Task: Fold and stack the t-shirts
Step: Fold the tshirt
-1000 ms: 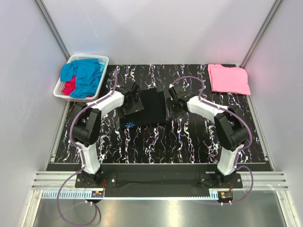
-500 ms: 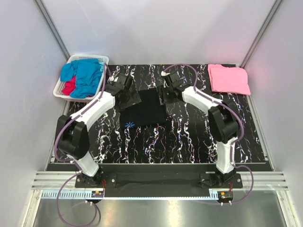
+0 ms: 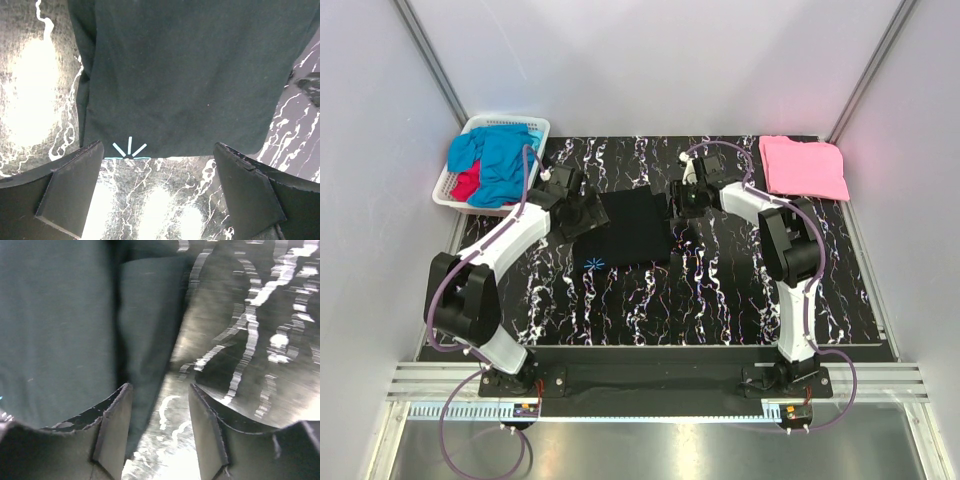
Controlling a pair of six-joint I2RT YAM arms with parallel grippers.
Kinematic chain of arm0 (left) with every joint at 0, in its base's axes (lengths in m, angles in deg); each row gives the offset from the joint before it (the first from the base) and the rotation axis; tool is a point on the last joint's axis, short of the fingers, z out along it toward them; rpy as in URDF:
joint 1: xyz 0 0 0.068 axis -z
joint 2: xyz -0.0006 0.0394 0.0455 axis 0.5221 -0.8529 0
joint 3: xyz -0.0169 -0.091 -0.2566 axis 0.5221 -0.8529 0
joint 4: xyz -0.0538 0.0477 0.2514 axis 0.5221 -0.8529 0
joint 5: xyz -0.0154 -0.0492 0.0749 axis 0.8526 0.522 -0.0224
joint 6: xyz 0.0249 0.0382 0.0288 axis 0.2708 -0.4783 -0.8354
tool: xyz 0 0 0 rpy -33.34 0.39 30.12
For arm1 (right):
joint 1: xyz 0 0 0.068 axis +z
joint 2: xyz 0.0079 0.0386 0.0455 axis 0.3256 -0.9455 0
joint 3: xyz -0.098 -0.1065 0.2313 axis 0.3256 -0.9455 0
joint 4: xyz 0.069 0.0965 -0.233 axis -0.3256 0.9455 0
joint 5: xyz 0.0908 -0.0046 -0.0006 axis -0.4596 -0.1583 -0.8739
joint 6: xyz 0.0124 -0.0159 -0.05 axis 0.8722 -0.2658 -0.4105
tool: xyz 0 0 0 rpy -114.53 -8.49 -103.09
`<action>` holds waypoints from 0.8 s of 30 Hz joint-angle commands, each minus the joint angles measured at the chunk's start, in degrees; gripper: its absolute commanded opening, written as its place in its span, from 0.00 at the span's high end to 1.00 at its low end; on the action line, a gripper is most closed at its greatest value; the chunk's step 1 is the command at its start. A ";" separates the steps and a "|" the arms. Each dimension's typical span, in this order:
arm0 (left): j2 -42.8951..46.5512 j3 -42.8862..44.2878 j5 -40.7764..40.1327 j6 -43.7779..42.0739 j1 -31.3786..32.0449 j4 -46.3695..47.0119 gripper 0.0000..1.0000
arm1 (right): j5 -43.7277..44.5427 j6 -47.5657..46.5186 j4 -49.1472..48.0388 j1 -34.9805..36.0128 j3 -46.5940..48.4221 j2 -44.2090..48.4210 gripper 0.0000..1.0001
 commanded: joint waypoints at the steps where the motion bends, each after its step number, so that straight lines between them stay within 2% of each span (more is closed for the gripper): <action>1: 2.52 0.09 3.15 -1.52 -0.47 2.50 0.01 | -8.27 0.76 -6.35 0.65 -2.09 0.00 0.45; 6: 2.34 -0.35 3.69 -1.79 -0.83 2.50 0.01 | -10.74 2.09 -9.26 0.65 -4.20 2.20 0.43; 13: 2.17 -1.22 4.48 -1.96 -1.09 2.85 0.01 | -11.01 3.49 -10.48 0.74 -5.87 5.09 0.32; 24: 1.90 -1.84 5.18 -1.79 -1.35 3.46 0.01 | -8.10 3.67 -11.63 0.74 -7.63 8.97 0.32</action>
